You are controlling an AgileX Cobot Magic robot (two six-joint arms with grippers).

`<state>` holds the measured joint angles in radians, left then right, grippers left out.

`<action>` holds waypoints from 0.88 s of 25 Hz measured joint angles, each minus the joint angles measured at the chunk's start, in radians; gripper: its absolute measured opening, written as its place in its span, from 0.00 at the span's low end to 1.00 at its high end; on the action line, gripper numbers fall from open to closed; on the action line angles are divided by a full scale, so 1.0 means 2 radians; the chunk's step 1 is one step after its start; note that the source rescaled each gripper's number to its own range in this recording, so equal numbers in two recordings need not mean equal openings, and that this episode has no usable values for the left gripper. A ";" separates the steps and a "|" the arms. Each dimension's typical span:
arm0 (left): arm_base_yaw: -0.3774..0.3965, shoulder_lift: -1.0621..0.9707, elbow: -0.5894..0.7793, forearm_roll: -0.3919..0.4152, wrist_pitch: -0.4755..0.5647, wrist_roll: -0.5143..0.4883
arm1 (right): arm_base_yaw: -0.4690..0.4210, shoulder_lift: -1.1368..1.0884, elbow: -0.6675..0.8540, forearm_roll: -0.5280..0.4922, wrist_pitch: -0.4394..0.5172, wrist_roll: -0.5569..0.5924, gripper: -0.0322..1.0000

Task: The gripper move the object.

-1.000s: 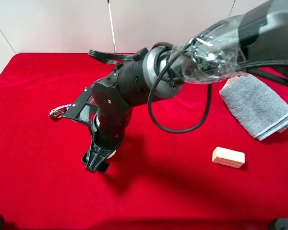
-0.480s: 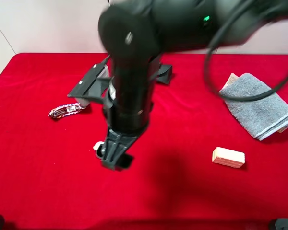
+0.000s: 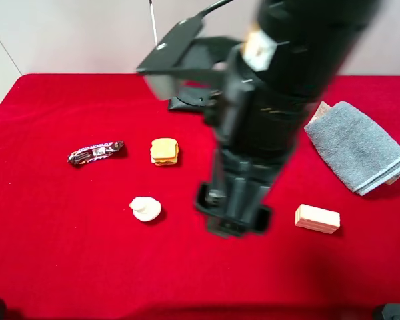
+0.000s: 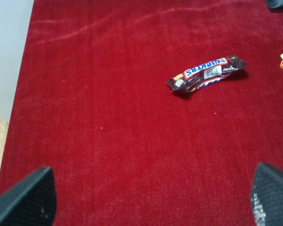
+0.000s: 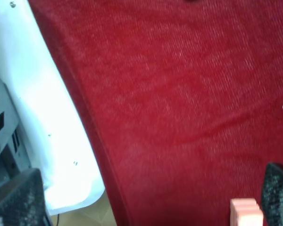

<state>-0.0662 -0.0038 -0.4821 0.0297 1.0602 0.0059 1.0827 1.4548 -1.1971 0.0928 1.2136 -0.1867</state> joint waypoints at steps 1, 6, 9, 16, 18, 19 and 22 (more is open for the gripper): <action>0.000 0.000 0.000 0.000 0.000 0.000 | 0.000 -0.018 0.011 0.000 0.000 0.002 1.00; 0.000 0.000 0.000 0.000 0.000 0.000 | 0.000 -0.111 0.069 0.000 0.001 0.018 1.00; 0.000 0.000 0.000 0.000 0.000 0.000 | 0.000 -0.173 0.106 0.000 0.002 0.026 1.00; 0.000 0.000 0.000 0.000 0.000 0.000 | 0.000 -0.320 0.203 0.008 -0.020 0.029 1.00; 0.000 0.000 0.000 0.000 0.000 0.000 | 0.000 -0.360 0.233 0.010 -0.032 0.034 1.00; 0.000 0.000 0.000 0.000 0.000 0.000 | 0.000 -0.380 0.249 0.011 -0.038 0.037 1.00; 0.000 0.000 0.000 0.000 0.000 0.000 | 0.000 -0.433 0.289 0.011 -0.059 0.041 1.00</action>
<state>-0.0662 -0.0038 -0.4821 0.0297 1.0602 0.0059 1.0827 0.5886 -0.6195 0.1147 1.0964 -0.1042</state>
